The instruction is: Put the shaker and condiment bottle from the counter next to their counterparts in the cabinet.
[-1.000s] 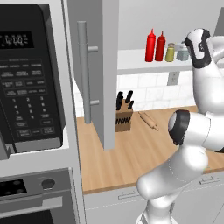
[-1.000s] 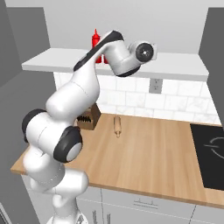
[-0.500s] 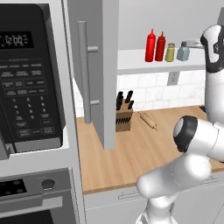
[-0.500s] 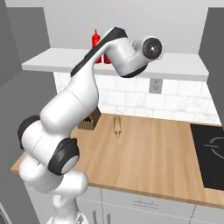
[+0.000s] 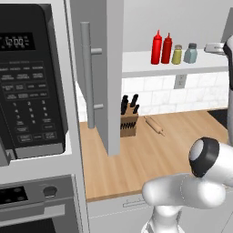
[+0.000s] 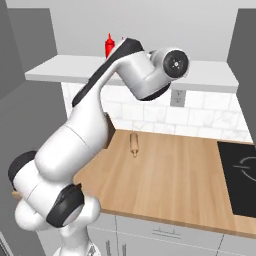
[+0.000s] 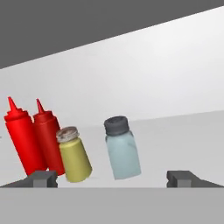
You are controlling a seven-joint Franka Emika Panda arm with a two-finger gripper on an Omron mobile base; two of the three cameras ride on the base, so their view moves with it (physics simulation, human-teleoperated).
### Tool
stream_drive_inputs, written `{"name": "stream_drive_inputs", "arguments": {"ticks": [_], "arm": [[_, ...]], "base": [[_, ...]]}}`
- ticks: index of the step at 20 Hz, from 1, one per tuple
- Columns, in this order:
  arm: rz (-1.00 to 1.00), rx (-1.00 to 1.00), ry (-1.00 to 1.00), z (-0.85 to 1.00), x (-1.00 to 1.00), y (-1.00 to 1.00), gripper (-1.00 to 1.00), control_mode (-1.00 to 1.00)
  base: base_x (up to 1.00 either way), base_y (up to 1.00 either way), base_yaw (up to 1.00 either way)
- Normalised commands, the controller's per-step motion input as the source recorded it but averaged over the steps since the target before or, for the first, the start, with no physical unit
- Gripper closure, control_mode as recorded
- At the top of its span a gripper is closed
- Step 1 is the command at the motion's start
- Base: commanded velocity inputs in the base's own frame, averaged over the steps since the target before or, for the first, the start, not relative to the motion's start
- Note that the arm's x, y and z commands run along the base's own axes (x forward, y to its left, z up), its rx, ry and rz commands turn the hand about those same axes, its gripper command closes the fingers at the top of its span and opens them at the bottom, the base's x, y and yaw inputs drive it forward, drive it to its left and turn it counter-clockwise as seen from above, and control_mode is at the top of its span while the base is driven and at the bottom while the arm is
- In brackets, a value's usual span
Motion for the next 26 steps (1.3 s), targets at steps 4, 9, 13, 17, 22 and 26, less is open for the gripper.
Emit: {"name": "stream_drive_inputs", "arguments": {"ticks": [4,9,13,17,22,26], "arm": [[-0.1,0.02,0.0,0.0,-0.76,0.07,-1.0,-1.0],[-0.17,0.0,-0.01,0.0,-0.89,0.23,-1.0,-1.0],[-0.14,0.0,0.0,0.0,-0.96,0.25,-1.0,-1.0],[-0.12,0.0,-0.01,0.0,-0.99,0.21,-1.0,-1.0],[-0.1,0.0,-0.07,-0.03,-0.88,0.24,-1.0,-1.0],[-0.09,0.0,-0.11,-0.13,-0.76,0.34,-1.0,-1.0]], "base": [[0.0,0.0,0.0],[0.0,0.0,0.0],[0.0,0.0,0.0],[0.0,0.0,0.0],[0.0,0.0,0.0],[0.0,0.0,0.0]]}}
